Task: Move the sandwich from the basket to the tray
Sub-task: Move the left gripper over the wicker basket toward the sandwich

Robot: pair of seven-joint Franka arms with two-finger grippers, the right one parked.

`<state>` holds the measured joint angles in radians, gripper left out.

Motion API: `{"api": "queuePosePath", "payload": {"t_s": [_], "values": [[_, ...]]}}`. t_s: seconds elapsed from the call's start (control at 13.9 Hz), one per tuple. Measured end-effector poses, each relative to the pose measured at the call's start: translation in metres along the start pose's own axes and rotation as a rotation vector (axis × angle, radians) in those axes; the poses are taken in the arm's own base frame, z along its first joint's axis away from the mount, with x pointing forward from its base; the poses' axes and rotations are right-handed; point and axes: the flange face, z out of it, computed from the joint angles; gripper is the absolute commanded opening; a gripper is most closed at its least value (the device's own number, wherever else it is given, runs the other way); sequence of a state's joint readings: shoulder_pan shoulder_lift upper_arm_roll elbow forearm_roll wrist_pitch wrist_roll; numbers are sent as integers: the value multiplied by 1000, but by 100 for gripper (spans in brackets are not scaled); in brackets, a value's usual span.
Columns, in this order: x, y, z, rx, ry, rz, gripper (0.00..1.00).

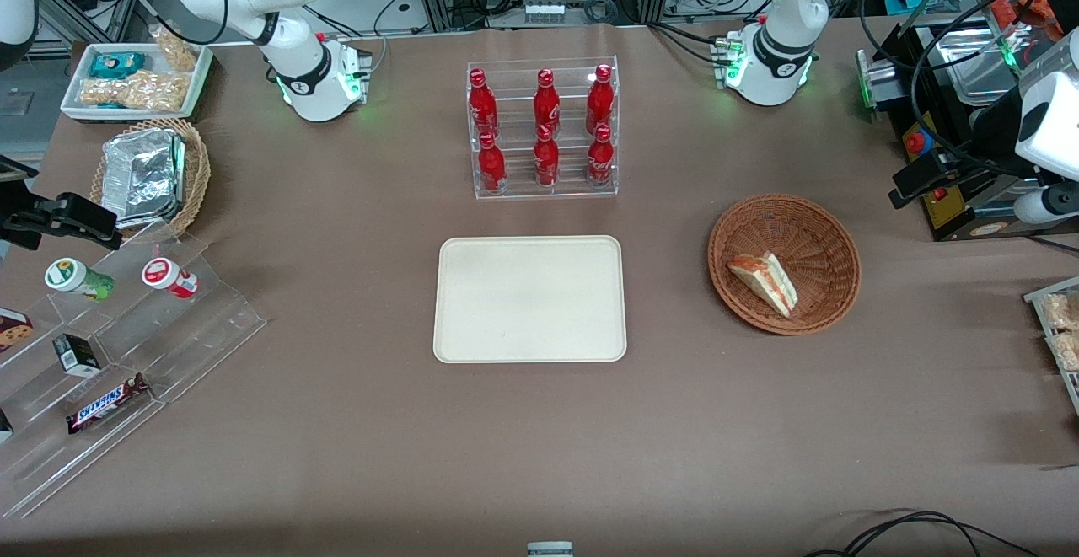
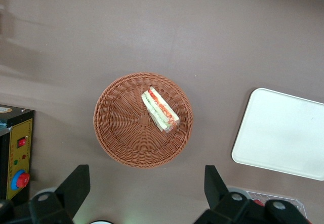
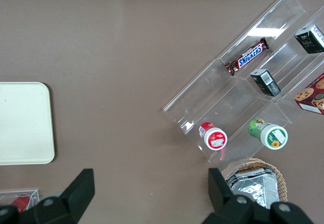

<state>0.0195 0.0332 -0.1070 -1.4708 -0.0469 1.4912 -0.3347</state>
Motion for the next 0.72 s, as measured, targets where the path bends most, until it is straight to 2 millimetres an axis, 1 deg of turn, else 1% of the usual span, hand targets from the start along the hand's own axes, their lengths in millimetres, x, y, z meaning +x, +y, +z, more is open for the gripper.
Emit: {"api": "queuePosePath", "payload": {"t_s": [0.29,0.43,0.5,0.58,0.72], "values": [[-1,0,3,10,-14,-5,100],[-2,-1,12,25,-34,-7,100],[-2,-3,24,45,-62,-11,100],[-3,-6,44,67,-104,-17,100],[-4,-11,93,99,-180,-38,100]]}}
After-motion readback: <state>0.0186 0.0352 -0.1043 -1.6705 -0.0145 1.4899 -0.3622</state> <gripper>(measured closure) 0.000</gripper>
